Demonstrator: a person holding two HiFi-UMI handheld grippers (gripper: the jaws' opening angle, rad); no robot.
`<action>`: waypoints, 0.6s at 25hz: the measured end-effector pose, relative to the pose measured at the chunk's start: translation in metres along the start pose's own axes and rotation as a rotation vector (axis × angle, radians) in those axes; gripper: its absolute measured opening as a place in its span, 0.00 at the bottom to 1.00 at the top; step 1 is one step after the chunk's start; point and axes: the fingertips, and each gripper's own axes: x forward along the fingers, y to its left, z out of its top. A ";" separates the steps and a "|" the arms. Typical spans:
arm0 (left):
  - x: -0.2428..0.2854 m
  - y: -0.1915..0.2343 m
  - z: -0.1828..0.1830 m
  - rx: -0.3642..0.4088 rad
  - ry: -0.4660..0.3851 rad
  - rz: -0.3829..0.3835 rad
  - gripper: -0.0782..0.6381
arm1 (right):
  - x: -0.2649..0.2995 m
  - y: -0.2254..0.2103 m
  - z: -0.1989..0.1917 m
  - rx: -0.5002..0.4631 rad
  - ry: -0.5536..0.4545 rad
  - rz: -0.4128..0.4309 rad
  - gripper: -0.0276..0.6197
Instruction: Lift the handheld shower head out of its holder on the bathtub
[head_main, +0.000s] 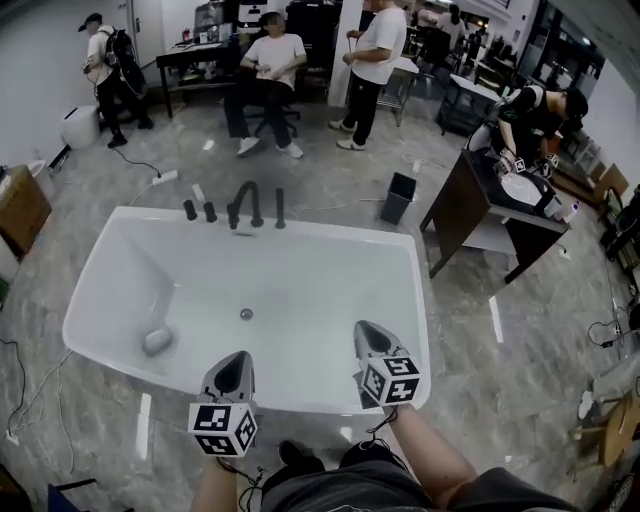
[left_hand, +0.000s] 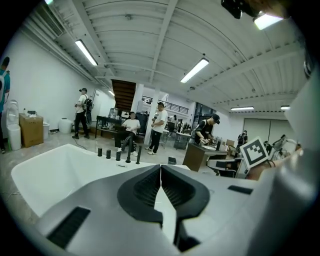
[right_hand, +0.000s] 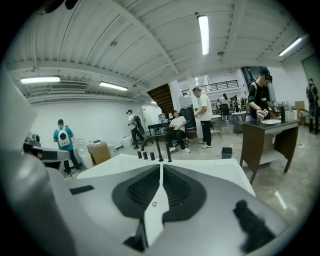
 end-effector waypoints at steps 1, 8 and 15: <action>0.002 0.007 -0.001 0.000 0.003 -0.001 0.13 | 0.005 0.002 0.000 -0.006 -0.003 -0.015 0.09; 0.028 0.042 0.000 -0.006 0.016 0.001 0.13 | 0.047 0.019 0.013 0.015 -0.074 0.037 0.09; 0.070 0.069 0.011 0.001 0.017 0.028 0.13 | 0.121 0.015 0.022 -0.026 -0.061 0.055 0.09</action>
